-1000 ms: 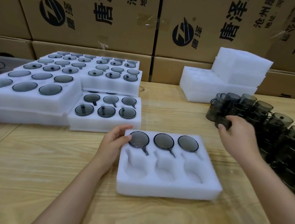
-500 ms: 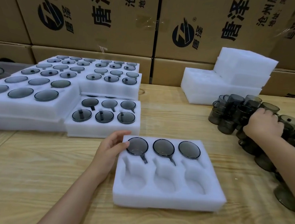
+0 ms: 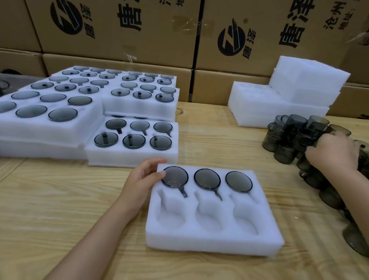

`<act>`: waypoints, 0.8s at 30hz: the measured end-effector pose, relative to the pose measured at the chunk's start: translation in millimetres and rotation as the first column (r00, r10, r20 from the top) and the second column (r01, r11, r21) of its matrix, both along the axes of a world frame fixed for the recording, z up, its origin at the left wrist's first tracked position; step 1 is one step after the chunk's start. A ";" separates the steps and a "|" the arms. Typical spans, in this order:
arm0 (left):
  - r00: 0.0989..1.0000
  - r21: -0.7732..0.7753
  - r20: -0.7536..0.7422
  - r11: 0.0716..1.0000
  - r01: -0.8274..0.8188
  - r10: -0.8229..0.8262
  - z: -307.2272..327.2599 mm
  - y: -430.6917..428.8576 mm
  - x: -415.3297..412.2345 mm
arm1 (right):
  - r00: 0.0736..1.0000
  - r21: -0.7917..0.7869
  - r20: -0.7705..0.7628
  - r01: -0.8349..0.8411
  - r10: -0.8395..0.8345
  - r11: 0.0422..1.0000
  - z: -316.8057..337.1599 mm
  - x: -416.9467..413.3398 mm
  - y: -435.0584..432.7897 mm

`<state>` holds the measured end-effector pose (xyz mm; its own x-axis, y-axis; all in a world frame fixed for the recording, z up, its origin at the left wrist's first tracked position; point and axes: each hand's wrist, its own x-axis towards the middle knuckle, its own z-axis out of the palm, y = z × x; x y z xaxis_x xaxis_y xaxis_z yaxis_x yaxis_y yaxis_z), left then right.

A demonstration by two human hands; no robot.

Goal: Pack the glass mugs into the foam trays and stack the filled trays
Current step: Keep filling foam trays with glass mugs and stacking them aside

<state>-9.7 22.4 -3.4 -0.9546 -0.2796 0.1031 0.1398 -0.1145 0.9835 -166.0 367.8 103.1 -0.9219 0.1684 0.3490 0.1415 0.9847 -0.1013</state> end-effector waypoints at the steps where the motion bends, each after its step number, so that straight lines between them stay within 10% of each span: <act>1: 1.000 -0.001 0.004 1.000 -0.001 0.001 -0.1 0.3 0.1 | 0.999 -0.060 -0.039 -0.038 0.035 0.998 2.0 8.2 -4.4; 13: 0.998 -0.242 -0.032 0.969 -0.056 0.050 23.9 8.4 17.2 | 0.780 -0.639 -0.513 -0.625 0.358 0.448 -53.8 134.7 -58.1; 16: 0.992 -0.580 -0.113 0.814 -0.016 -0.062 49.0 22.8 30.0 | 0.762 -0.629 -0.544 -0.647 0.351 0.431 -61.9 139.2 -60.5; 24: 0.901 -0.865 0.052 0.432 0.256 -0.431 80.9 105.8 21.4 | 0.772 -0.694 -0.520 -0.631 0.365 0.346 -64.4 151.0 -64.9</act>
